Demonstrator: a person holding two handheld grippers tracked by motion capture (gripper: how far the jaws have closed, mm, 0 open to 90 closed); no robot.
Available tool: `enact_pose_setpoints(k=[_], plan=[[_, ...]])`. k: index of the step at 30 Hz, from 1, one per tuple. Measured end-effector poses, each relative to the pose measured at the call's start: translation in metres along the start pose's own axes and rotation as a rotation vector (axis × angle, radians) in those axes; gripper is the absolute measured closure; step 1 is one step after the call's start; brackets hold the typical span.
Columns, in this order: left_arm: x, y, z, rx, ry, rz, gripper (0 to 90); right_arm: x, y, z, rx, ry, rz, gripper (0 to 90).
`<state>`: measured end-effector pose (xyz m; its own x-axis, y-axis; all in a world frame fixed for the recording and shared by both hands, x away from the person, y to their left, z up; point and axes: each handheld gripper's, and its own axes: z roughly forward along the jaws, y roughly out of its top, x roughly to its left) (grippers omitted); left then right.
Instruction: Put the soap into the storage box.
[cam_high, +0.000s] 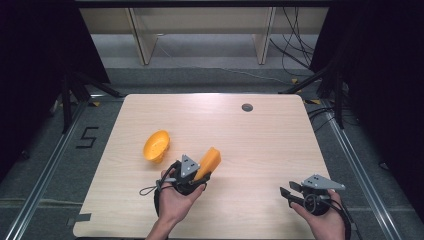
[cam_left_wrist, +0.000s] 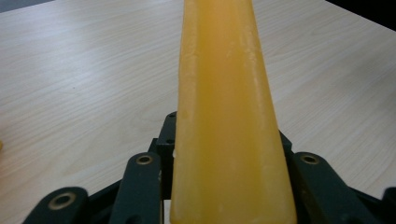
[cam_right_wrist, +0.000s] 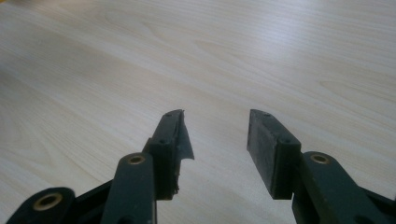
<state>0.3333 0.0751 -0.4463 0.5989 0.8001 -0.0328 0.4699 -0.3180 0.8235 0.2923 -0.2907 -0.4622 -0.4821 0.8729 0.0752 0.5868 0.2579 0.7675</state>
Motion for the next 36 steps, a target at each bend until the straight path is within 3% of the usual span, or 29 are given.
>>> enact_pose_setpoints(k=[3,9,13,14,17,20,21,22,23,24,26,28,30,32,36], plan=[[0.001,-0.001,-0.001,-0.009,0.005,-0.032,60.3,0.000,0.000,0.000,0.001,0.004,0.004,56.4],[0.005,-0.002,-0.007,-0.014,0.033,-0.028,60.3,0.000,0.000,0.000,-0.002,0.000,0.000,56.3],[0.008,-0.004,-0.009,-0.030,0.033,-0.073,60.3,0.000,0.000,0.000,-0.001,-0.005,0.000,56.3],[0.011,-0.004,-0.012,-0.023,0.040,-0.067,60.3,0.000,0.000,0.000,-0.003,-0.002,-0.003,56.3],[0.013,-0.005,-0.015,-0.037,0.061,-0.086,60.3,0.004,0.001,-0.002,0.019,-0.003,0.041,56.4],[0.017,-0.005,-0.018,-0.046,0.072,-0.094,60.3,-0.001,0.001,-0.001,-0.001,-0.011,-0.016,56.3],[0.018,-0.005,-0.019,-0.046,0.083,-0.100,60.3,0.001,0.001,-0.001,0.005,-0.009,0.007,56.3],[0.019,-0.005,-0.020,-0.051,0.083,-0.100,60.3,0.000,0.002,-0.001,0.002,-0.015,-0.018,56.3],[0.019,-0.006,-0.020,-0.055,0.090,-0.111,60.3,0.003,0.002,-0.001,0.009,0.002,0.023,56.3],[0.021,-0.006,-0.021,-0.058,0.090,-0.109,60.3,0.004,0.002,-0.001,0.016,0.008,0.032,56.3],[0.023,-0.006,-0.024,-0.061,0.098,-0.123,60.3,0.000,0.002,0.001,0.003,0.012,-0.001,56.3],[0.025,-0.006,-0.026,-0.062,0.114,-0.123,60.3,0.000,0.003,0.001,-0.002,0.001,-0.008,56.3],[0.029,-0.006,-0.028,-0.067,0.122,-0.123,60.3,0.003,0.003,0.001,0.013,0.002,0.024,56.4],[0.031,-0.006,-0.030,-0.068,0.131,-0.136,60.3,0.003,0.003,0.001,0.015,0.011,0.025,56.4],[0.035,-0.006,-0.033,-0.068,0.155,-0.158,60.3,0.001,0.005,0.004,-0.003,0.017,-0.013,56.3]])
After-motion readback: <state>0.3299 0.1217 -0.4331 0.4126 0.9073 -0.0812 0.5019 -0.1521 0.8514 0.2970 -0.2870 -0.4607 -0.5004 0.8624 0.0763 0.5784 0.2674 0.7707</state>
